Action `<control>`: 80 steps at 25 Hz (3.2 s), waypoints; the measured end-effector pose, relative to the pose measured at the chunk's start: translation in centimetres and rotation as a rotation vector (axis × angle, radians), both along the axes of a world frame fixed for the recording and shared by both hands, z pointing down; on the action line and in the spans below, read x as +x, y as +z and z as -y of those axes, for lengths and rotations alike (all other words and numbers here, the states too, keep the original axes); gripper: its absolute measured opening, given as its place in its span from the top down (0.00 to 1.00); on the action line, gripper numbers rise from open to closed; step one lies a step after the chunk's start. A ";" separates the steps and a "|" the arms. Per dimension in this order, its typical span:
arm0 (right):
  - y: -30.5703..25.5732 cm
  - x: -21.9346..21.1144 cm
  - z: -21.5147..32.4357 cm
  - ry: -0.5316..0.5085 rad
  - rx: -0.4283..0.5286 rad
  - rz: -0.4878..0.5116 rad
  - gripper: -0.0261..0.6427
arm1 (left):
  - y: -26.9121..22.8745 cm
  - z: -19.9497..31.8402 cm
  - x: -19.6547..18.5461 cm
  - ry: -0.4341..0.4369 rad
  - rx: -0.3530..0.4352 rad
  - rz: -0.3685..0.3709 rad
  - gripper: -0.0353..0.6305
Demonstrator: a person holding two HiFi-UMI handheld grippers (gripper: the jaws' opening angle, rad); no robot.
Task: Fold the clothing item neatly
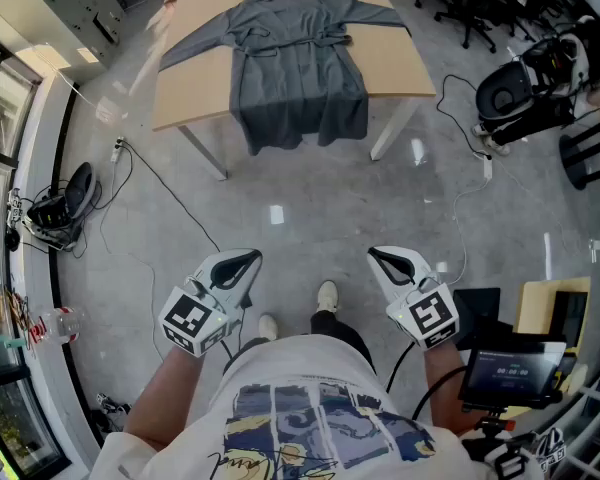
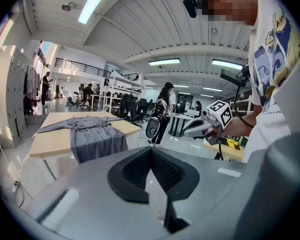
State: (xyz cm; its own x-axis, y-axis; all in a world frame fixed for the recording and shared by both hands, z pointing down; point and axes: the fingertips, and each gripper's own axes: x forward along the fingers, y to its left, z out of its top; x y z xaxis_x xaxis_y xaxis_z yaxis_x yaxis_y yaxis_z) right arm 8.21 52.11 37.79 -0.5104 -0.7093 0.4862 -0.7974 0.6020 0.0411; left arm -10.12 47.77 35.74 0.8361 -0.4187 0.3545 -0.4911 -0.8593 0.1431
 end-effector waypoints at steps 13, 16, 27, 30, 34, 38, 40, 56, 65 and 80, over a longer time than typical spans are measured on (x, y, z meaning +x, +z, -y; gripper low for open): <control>-0.5 -15.6 -7.3 0.056 -0.033 0.084 0.95 | -0.1 -6.3 -12.3 0.074 0.032 -0.039 0.94; -1.0 -17.0 -7.6 0.036 -0.025 0.076 0.93 | -0.5 -7.2 -13.6 0.062 0.039 -0.057 0.94; -1.9 -14.7 -3.6 0.028 0.018 0.022 0.92 | -1.0 -4.3 -12.6 0.018 0.047 -0.081 0.93; -1.6 -13.1 -1.3 0.012 0.025 0.013 0.92 | -0.9 -2.3 -11.5 0.000 0.058 -0.090 0.93; -1.9 -9.9 3.2 -0.007 0.037 0.010 0.92 | -1.7 1.4 -9.2 -0.048 0.072 -0.090 0.93; -2.0 -6.9 7.8 -0.051 0.044 0.023 0.92 | -2.3 5.5 -6.6 -0.102 0.098 -0.070 0.93; -2.2 -5.6 9.6 -0.077 0.052 0.029 0.92 | -2.7 7.4 -5.2 -0.131 0.109 -0.062 0.93; -1.6 -3.5 21.9 -0.158 0.055 0.029 0.92 | -3.8 19.2 -0.9 -0.208 0.112 -0.048 0.93; -0.6 -5.3 33.0 -0.150 0.035 0.008 0.92 | -1.8 29.1 -2.6 -0.184 0.087 -0.031 0.93; 2.5 -15.4 49.7 -0.319 0.012 -0.064 0.89 | -0.5 40.3 -7.9 -0.230 0.088 -0.002 0.92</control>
State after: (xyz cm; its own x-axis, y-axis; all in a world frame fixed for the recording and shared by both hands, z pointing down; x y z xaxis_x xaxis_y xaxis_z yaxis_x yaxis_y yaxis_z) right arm -7.19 2.39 40.25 -0.6763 -0.5246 0.5172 -0.5644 0.8202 0.0939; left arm -18.02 7.44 35.20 0.7155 -0.6277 0.3067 -0.6754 -0.7338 0.0736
